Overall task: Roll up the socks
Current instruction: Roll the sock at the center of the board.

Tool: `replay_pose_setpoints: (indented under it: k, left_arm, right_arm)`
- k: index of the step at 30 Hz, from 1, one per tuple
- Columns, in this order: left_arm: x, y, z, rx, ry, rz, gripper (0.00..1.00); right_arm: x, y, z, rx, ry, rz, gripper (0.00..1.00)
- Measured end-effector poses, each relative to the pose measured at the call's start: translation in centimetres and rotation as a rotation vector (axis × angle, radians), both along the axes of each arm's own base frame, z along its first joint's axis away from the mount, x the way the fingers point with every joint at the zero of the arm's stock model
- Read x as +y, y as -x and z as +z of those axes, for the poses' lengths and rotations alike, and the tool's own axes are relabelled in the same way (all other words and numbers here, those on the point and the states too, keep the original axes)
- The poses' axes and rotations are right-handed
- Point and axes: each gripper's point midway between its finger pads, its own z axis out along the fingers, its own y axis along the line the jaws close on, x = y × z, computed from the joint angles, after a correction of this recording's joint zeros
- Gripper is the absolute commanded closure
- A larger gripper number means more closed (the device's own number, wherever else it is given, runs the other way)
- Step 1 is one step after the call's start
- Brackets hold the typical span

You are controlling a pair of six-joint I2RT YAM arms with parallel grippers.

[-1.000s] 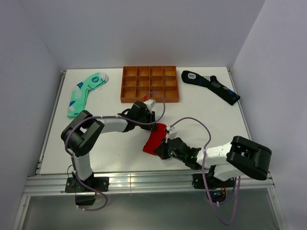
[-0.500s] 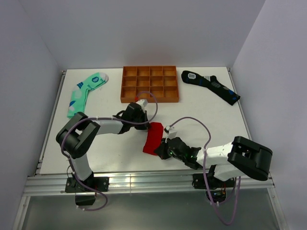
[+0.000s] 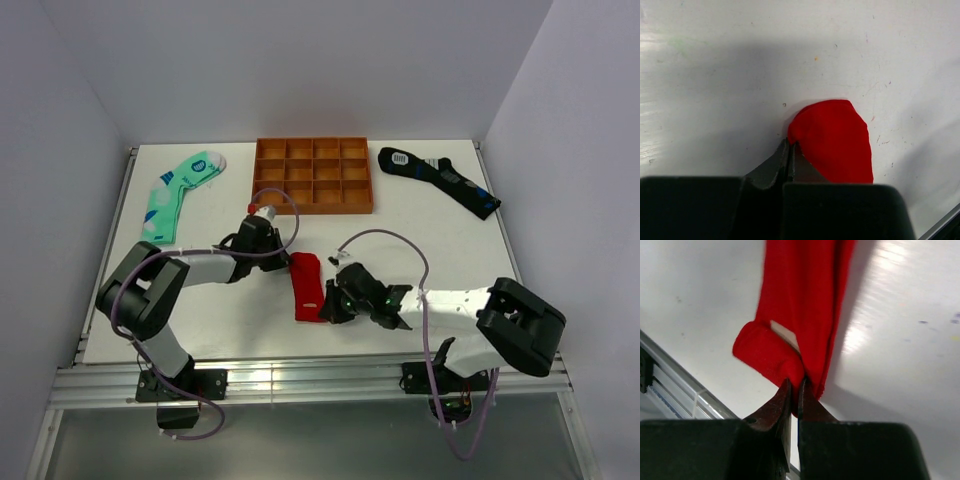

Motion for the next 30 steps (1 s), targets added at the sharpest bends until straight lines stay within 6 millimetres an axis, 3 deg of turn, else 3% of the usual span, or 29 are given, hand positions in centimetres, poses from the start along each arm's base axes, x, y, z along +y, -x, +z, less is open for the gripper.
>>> replay_pose_setpoints:
  k: [6, 18, 25, 30]
  left_arm:
    - [0.5, 0.5, 0.0, -0.011, 0.026, 0.023, 1.00]
    - [0.8, 0.3, 0.1, -0.050, 0.060, 0.041, 1.00]
    - [1.3, 1.0, 0.4, -0.079, 0.075, 0.033, 0.68]
    - [1.9, 1.8, 1.6, -0.140, 0.111, 0.033, 0.61]
  right_arm:
    - [-2.3, -1.6, -0.9, 0.180, 0.051, -0.040, 1.00]
    - [-0.6, -2.3, -0.8, 0.403, 0.180, 0.115, 1.00]
    - [-0.9, -2.0, -0.9, 0.512, 0.221, 0.165, 1.00]
    - [-0.9, -1.1, -1.0, 0.608, 0.229, 0.176, 1.00]
